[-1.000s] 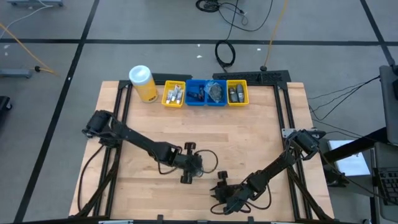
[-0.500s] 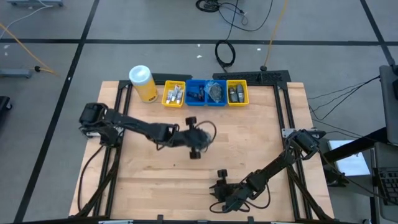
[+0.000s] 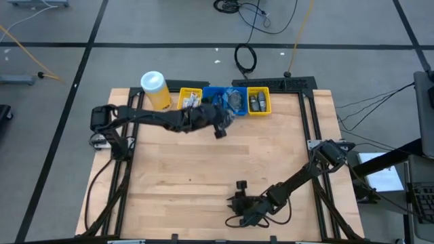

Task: Pick & Place Travel size toiletries
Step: Put the hairbrush into the right blue bin

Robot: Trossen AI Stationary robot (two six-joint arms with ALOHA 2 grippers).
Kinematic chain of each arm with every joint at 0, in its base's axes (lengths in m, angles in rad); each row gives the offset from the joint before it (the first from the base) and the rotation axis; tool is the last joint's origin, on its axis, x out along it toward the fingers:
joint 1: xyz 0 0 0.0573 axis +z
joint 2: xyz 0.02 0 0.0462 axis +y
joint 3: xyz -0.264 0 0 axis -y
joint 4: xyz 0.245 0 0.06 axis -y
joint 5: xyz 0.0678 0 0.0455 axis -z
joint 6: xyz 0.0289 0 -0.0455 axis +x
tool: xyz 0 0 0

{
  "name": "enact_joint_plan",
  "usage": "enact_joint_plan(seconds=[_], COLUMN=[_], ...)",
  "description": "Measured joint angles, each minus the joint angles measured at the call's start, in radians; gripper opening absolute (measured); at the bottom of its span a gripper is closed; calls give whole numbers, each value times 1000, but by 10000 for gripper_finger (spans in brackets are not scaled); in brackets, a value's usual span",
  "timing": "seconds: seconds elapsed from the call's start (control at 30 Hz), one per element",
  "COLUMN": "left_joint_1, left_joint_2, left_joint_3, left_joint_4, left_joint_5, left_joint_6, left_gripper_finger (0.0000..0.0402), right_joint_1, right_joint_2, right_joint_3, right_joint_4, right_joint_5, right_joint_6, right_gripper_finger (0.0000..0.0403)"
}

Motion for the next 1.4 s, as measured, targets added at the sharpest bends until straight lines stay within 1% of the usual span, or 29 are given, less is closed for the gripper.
enact_joint_plan(seconds=[0.1,0.17,0.23,0.3,0.37,0.4,0.5,0.57,0.7,0.83,1.0,1.1,1.23,1.4], left_joint_1=[57,86,112,134,155,163,192,206,216,223,259,285,314,322], left_joint_2=[4,17,23,38,44,56,91,131,231,321,410,458,495,498], left_joint_3=[0,2,1,4,2,2,4,42,159,306,451,510,594,606], left_joint_4=[69,127,146,209,208,235,290,291,226,70,-73,-134,-215,-248], left_joint_5=[77,93,110,126,130,135,192,211,219,185,183,197,223,258], left_joint_6=[16,17,18,20,20,20,11,9,24,61,60,55,-6,-17], left_gripper_finger=[0,0,0,0,0,0,0,0,0,0,0,0,0,1], right_joint_1=[-14,-21,-29,-34,-42,-45,-58,-63,-69,-69,-69,-67,-67,-69], right_joint_2=[0,0,0,-5,-16,-20,-45,-65,-92,-106,-105,-105,-105,-105], right_joint_3=[0,0,0,0,0,0,0,0,0,-1,-2,-2,-2,-2], right_joint_4=[-14,-18,-24,-37,-45,-45,-61,-70,-97,-113,-129,-145,-152,-151], right_joint_5=[0,0,0,0,-1,1,12,21,25,23,22,22,22,22], right_joint_6=[-9,-18,-26,-30,-43,-48,-75,-79,-86,-83,-74,-66,-48,-47], right_gripper_finger=[105,105,105,105,105,105,105,105,105,105,105,105,104,104])
